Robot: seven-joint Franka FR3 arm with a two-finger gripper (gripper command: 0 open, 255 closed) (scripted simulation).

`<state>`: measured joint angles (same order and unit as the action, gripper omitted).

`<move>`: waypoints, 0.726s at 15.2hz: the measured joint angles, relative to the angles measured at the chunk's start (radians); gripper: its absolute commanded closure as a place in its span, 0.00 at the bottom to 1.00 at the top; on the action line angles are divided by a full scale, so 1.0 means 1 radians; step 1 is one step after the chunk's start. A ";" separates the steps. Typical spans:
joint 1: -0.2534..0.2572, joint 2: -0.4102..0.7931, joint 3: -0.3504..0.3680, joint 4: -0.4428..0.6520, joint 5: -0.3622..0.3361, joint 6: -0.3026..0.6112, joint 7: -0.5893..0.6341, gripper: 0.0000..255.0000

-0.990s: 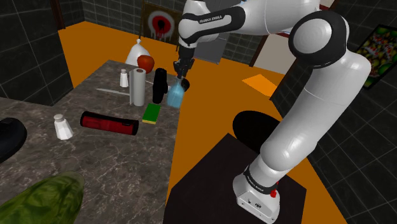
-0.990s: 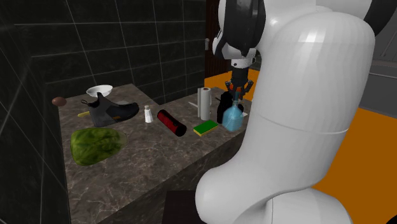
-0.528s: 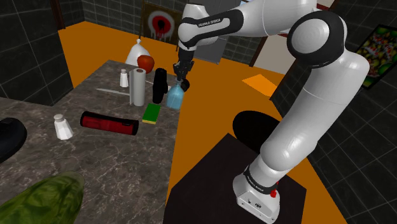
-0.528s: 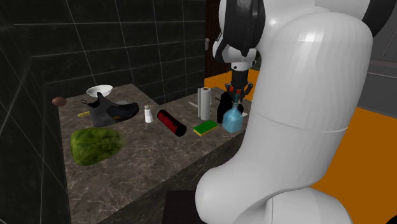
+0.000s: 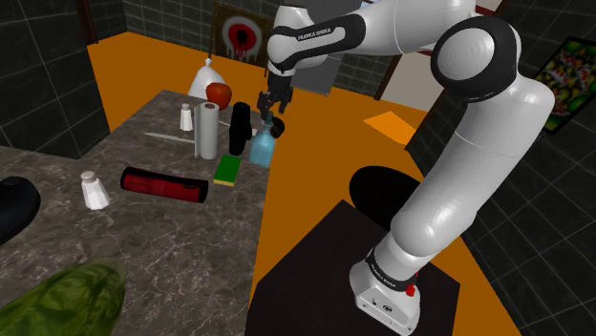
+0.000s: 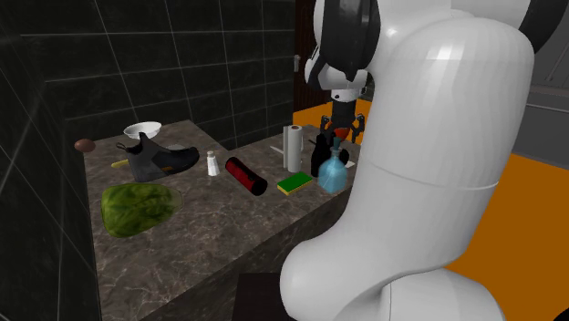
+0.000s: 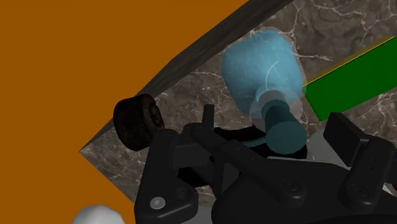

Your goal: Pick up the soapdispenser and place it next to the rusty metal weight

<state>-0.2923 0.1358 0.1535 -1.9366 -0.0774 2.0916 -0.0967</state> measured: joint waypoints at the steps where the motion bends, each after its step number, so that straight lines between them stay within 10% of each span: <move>1: -0.001 -0.007 0.000 0.008 0.002 -0.015 -0.003 0.00; 11: 0.001 -0.039 0.003 0.080 0.010 -0.118 -0.007 0.00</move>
